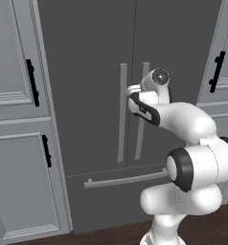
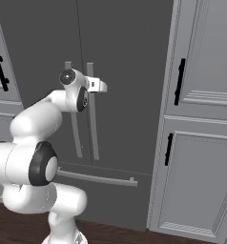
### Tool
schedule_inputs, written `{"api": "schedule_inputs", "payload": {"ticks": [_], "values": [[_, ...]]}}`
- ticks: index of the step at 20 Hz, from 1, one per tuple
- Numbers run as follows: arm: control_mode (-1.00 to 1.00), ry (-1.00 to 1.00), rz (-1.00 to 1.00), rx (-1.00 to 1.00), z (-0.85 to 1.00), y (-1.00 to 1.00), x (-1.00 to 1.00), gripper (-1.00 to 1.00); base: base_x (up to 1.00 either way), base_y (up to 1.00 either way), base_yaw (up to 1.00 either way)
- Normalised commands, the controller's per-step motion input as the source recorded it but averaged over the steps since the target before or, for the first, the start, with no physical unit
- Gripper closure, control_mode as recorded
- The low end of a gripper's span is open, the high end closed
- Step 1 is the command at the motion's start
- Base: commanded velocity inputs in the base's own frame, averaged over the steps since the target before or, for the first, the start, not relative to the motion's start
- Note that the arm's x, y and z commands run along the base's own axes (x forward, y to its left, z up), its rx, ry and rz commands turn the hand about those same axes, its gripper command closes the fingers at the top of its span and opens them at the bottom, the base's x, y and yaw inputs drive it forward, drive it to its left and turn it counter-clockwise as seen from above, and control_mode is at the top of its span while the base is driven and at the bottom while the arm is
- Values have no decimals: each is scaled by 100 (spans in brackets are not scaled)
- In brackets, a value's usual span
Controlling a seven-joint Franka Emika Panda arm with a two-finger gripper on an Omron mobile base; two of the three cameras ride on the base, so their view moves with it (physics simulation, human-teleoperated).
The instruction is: Take the strawberry from the fridge and place it on top of the pancake, located on the dining counter.
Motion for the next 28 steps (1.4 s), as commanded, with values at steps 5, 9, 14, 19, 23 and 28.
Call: {"api": "schedule_inputs", "payload": {"ticks": [5, 9, 14, 19, 23, 28], "values": [[-100, 0, 0, 0, -27, 0, 91, -100, 0, 0, 0], [-100, 0, 0, 0, -36, 3, 100, 100, 0, 0, 0], [-100, 5, 0, -2, -26, -5, 55, 100, 0, 0, 0], [-100, 0, 0, 0, 5, -63, -62, 100, 0, 0, 0], [-100, 0, 0, -3, 38, -69, -96, 100, 0, 0, 0], [-100, 1, 0, -5, 54, -72, -99, 100, 0, 0, 0]]}}
